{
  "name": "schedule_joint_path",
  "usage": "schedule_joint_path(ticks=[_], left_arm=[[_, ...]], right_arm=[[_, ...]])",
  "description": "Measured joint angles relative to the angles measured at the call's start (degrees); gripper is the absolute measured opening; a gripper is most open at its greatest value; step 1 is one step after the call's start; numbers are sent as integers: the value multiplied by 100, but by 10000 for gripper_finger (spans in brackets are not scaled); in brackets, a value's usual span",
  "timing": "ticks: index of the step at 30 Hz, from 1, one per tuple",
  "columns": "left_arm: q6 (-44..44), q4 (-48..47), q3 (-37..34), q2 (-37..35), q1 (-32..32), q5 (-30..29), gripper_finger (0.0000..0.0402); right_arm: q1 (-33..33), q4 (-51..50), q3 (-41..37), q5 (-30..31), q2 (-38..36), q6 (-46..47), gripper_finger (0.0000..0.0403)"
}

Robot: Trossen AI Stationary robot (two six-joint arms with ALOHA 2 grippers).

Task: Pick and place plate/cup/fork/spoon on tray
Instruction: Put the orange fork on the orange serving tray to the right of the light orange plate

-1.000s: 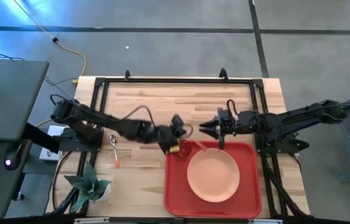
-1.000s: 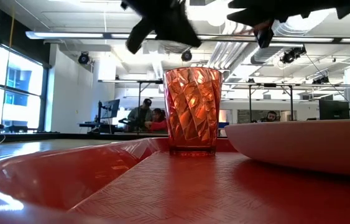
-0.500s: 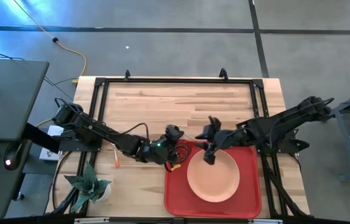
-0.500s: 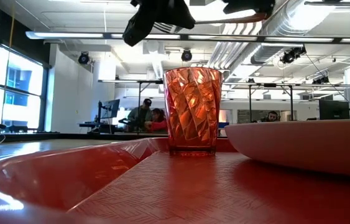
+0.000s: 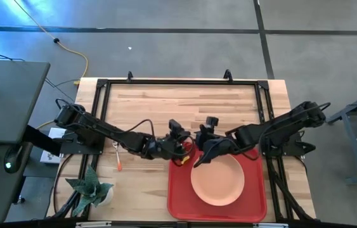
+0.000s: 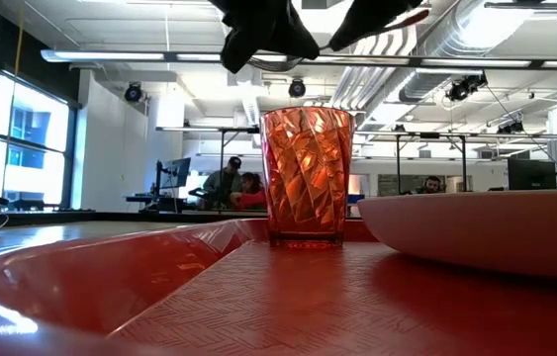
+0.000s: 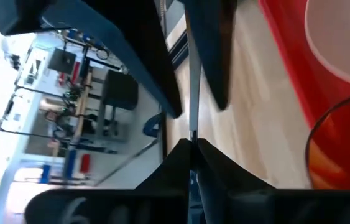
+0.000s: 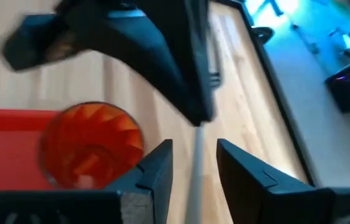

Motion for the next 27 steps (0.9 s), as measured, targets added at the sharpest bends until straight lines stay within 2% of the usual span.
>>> schedule_joint_path(ticks=[3, 10, 17, 24, 27], left_arm=[[-298, 32, 0, 0, 47, 135, 7], [-812, 103, 0, 0, 207, 464, 7], [-803, 115, 4, -2, 318, 542, 7], [-866, 113, 15, -2, 349, 364, 25], [-1354, -172, 9, -20, 351, 266, 42]], right_arm=[[-60, -183, 0, 211, -2, -145, 103], [-221, -569, 0, 145, -2, -192, 70], [-228, -610, -2, 67, -2, -96, 10], [-212, -714, -2, 30, -2, 1080, 5], [-109, -1294, -17, 252, -9, 1815, 7]])
